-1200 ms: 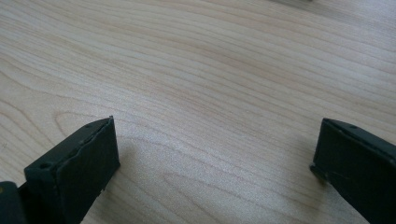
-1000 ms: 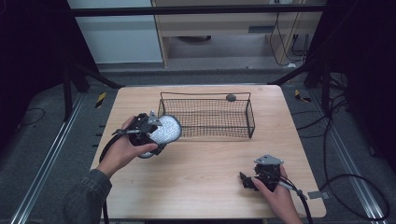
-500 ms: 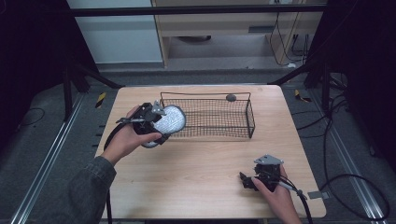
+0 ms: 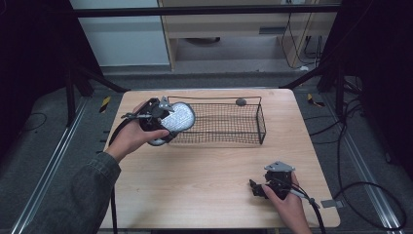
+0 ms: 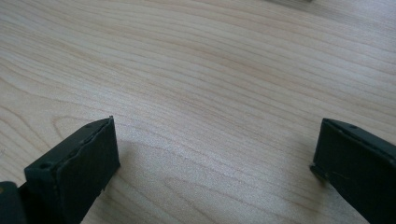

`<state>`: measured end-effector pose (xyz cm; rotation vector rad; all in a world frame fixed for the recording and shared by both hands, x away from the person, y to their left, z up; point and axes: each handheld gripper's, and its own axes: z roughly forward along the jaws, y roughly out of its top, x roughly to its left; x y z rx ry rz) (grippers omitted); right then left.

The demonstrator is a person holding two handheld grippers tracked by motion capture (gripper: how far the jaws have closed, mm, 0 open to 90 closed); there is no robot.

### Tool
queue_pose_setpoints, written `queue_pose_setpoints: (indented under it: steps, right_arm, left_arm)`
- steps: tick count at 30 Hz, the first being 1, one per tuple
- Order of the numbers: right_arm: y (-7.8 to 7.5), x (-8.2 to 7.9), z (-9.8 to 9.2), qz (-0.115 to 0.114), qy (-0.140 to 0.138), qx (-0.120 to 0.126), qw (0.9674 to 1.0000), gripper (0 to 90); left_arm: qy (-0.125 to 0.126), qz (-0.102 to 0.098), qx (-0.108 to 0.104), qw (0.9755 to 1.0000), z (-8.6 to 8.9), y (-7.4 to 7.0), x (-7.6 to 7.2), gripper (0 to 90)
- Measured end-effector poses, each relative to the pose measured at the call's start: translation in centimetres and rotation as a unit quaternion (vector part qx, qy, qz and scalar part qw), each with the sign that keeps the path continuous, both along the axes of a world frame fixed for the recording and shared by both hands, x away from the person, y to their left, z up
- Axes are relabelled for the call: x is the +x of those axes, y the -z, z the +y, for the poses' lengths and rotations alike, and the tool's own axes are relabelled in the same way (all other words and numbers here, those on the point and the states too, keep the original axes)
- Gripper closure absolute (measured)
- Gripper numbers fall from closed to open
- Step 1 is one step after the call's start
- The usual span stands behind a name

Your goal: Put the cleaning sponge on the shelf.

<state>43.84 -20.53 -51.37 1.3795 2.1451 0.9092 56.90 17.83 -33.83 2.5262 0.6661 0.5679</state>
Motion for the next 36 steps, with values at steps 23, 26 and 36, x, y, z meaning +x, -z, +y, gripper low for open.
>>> queue_pose_setpoints:
  steps: [23, 26, 36]
  right_arm:
    - [0.0, 0.1, 0.0, 0.001, -0.003, 0.000, 1.0000, 0.4]
    - [0.0, 0.2, 0.0, 0.001, -0.001, 0.003, 1.0000, 0.3]
    - [0.0, 0.2, 0.0, 0.001, -0.002, 0.002, 1.0000, 0.4]
  left_arm:
    - [0.044, -0.085, 0.096, 0.9908, -4.4, -0.8, 0.7, 3.8]
    - [0.055, -0.094, 0.112, 0.9877, -5.2, -0.1, 1.1, 3.8]
    - [0.063, -0.095, 0.119, 0.9863, -6.2, 0.6, 2.0, 3.8]
